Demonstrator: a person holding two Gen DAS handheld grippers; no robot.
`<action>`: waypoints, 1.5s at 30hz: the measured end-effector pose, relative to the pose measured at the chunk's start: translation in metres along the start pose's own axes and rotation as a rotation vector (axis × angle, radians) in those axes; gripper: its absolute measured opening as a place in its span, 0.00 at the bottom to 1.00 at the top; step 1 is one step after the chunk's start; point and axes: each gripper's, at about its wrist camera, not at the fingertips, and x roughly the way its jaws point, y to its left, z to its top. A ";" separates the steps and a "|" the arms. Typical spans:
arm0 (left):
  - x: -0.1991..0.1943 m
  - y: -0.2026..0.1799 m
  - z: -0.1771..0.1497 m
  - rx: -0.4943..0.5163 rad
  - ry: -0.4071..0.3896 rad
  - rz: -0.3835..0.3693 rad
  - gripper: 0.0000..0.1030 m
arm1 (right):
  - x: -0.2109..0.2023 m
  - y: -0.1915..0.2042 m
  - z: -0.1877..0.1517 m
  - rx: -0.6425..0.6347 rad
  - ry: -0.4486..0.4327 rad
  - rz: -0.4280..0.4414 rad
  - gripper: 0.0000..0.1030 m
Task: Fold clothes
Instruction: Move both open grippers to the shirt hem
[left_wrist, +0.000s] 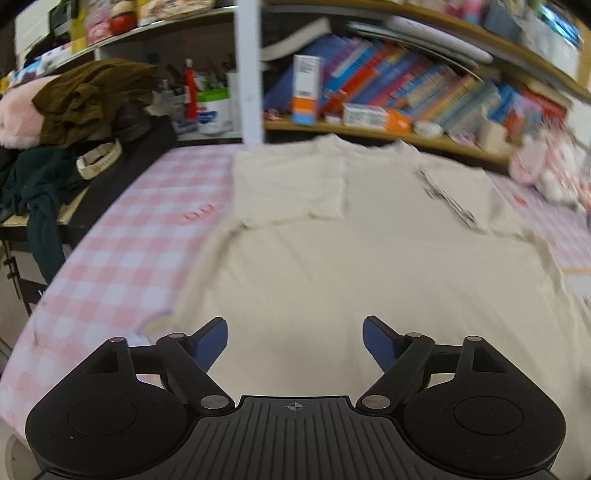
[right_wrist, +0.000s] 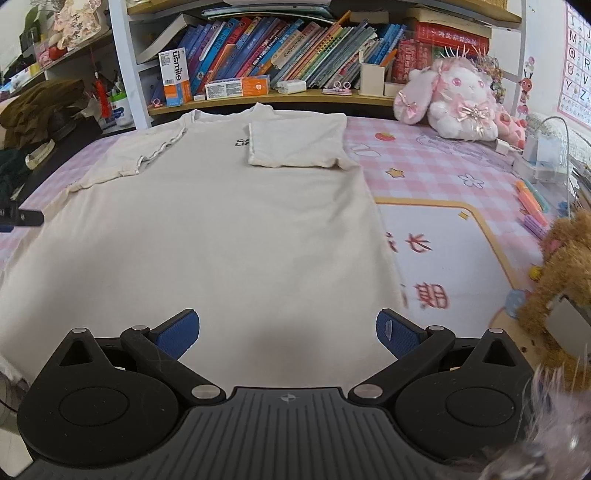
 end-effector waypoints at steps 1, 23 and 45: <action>-0.003 -0.007 -0.005 0.011 0.007 0.003 0.85 | -0.002 -0.004 -0.002 -0.002 0.001 0.003 1.00; -0.034 -0.044 -0.042 0.054 0.058 0.057 0.86 | -0.031 -0.052 -0.028 0.070 -0.020 -0.017 1.00; -0.038 -0.019 -0.064 -0.004 0.110 0.156 0.88 | -0.033 -0.080 -0.036 0.107 0.025 -0.088 0.82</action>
